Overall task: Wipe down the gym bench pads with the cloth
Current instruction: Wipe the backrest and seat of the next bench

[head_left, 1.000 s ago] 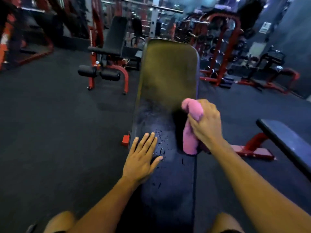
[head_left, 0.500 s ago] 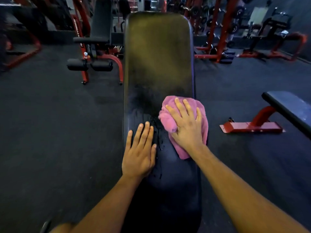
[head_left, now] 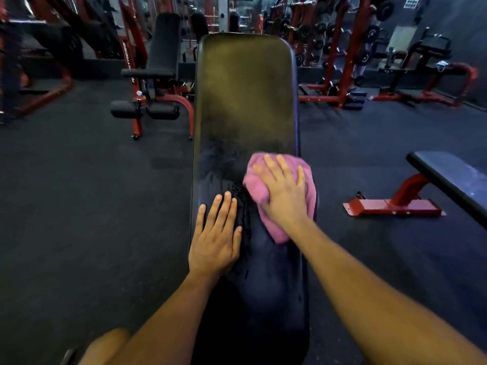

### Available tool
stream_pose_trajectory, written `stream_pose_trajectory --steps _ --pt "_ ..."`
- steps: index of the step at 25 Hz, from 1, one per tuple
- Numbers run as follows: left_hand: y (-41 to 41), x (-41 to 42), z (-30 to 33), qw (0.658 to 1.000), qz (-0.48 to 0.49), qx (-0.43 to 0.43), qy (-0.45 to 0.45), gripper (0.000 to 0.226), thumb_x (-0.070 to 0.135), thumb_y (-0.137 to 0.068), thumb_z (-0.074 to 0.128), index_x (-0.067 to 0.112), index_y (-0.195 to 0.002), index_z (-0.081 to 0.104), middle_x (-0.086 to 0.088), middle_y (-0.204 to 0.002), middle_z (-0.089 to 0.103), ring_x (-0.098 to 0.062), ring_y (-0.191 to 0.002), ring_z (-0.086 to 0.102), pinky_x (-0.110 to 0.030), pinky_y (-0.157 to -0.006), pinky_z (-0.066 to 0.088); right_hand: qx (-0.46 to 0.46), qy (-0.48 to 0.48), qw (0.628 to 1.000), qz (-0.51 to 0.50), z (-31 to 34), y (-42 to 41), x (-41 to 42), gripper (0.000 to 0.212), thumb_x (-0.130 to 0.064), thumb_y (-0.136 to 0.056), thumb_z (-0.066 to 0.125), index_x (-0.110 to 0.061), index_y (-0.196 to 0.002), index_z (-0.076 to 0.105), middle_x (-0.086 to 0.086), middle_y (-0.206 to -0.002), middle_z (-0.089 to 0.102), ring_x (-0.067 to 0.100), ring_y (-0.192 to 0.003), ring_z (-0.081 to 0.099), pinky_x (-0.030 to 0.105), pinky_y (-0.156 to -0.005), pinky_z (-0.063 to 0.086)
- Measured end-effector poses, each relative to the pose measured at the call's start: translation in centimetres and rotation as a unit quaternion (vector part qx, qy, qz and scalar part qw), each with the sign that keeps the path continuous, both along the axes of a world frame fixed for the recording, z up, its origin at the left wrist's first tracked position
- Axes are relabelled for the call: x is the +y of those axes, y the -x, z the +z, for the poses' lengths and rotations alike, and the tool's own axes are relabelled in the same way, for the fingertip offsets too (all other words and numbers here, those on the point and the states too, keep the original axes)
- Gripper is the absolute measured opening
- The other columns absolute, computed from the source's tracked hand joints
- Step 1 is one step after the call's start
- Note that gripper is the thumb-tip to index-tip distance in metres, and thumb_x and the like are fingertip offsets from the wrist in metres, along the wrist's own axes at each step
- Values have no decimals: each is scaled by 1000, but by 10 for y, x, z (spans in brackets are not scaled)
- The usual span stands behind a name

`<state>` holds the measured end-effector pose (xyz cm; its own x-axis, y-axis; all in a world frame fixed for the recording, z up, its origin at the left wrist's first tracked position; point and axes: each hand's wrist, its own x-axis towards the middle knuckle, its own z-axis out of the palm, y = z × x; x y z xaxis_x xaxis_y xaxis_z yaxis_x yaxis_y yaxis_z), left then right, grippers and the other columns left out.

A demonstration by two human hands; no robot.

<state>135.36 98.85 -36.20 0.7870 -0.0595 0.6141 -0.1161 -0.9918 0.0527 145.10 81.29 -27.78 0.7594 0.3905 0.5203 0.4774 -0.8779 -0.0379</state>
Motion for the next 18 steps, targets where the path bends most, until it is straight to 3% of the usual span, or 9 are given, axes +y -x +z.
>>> stream_pose_trajectory --steps 4,6,10,14,18 --pt "-1 0 0 1000 -3 -2 6 61 35 -107 32 11 -163 29 -5 -172 23 -22 -160 18 -54 -127 22 -15 -46 998 -26 16 -25 9 72 -33 -74 50 -29 -146 54 -2 -160 43 29 -149 36 67 -113 28" --pt "-1 1 -1 1000 -4 -2 4 61 35 -107 31 10 -163 29 -5 -172 22 -22 -160 18 -55 -126 23 -2 -60 998 -18 -18 22 -1 76 -32 -74 48 -30 -151 49 -4 -164 37 26 -153 29 65 -117 23" --pt "0 1 -1 1000 -7 1 -3 62 36 -108 29 9 -163 29 -7 -172 21 -24 -160 17 -55 -126 22 -2 -6 1000 25 -90 110 -25 74 -33 -81 65 -33 -152 46 -6 -166 31 23 -157 17 65 -120 15" --pt "-1 1 -3 1000 -7 -3 -10 63 36 -106 31 9 -163 29 -7 -172 21 -25 -160 19 -56 -127 21 -6 -10 1000 20 -45 47 -8 75 -38 -75 50 -31 -150 49 -3 -163 38 27 -153 27 66 -118 21" --pt "-1 1 1 1000 4 7 -14 64 37 -105 31 11 -164 27 -5 -173 19 -23 -160 16 -55 -128 18 -5 -49 999 -9 -15 14 3 77 -29 -74 60 -32 -150 47 -6 -164 36 24 -154 25 63 -120 18"
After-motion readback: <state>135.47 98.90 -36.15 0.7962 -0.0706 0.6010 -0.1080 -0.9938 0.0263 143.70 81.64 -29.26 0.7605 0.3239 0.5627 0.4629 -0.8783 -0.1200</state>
